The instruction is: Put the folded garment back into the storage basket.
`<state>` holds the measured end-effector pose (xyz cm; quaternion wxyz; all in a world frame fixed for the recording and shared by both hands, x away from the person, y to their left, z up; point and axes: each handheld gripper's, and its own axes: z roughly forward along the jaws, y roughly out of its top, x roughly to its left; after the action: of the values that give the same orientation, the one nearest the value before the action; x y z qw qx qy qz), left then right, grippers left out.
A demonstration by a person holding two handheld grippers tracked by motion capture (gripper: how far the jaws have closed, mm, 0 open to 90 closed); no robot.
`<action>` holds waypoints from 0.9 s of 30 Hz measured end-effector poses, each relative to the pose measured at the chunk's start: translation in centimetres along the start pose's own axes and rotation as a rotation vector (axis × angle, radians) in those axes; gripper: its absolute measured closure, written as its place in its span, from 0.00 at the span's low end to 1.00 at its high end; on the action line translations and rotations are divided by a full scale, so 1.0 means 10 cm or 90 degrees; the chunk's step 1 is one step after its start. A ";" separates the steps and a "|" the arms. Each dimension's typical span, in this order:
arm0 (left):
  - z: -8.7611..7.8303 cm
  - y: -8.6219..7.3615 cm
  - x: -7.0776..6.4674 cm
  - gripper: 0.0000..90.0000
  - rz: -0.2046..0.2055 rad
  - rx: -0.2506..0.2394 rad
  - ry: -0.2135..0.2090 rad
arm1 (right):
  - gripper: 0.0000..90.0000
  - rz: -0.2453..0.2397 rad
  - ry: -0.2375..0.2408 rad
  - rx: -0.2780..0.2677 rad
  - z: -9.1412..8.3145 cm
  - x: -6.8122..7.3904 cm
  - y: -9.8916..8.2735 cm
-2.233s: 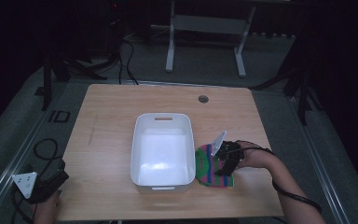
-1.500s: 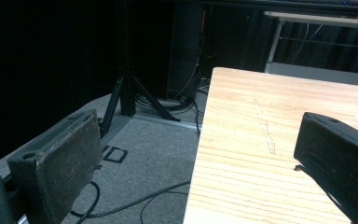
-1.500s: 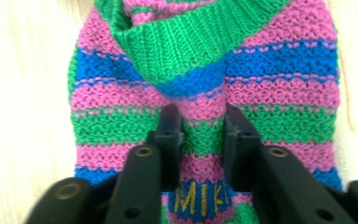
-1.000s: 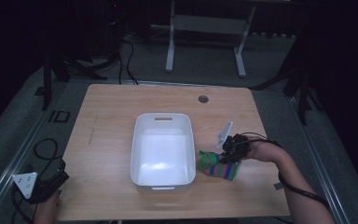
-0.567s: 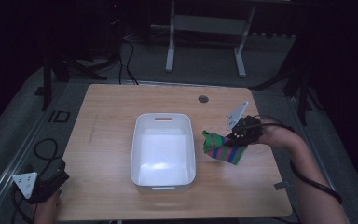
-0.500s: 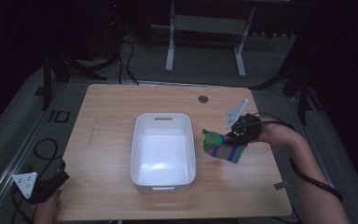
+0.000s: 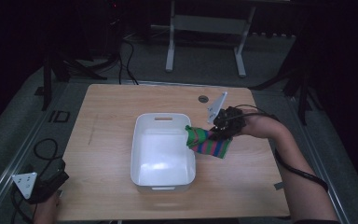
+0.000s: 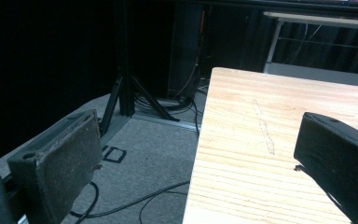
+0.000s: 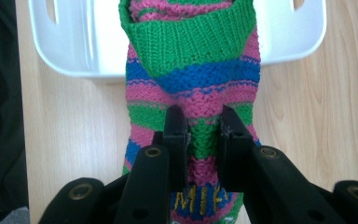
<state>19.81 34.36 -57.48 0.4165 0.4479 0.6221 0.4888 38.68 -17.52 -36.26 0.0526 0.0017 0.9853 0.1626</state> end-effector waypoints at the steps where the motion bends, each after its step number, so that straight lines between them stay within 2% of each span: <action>1: 0.00 0.00 0.00 0.02 0.000 0.000 0.000 | 0.85 -0.004 -0.001 0.000 0.00 0.00 0.04; 11: 0.00 0.00 0.00 0.02 -0.002 -0.001 -0.001 | 0.85 -0.029 0.013 0.002 0.13 0.02 0.48; 21: 0.00 0.00 0.01 0.02 -0.004 -0.003 -0.004 | 0.85 -0.076 0.029 0.001 0.29 0.11 0.92; 27: -0.01 0.00 0.01 0.02 -0.004 -0.003 -0.006 | 0.85 -0.078 0.036 0.009 0.43 0.11 1.04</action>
<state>19.72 34.42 -57.49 0.4219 0.4471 0.6203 0.4871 37.92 -6.31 -37.06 0.0347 -0.0631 0.9857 0.1523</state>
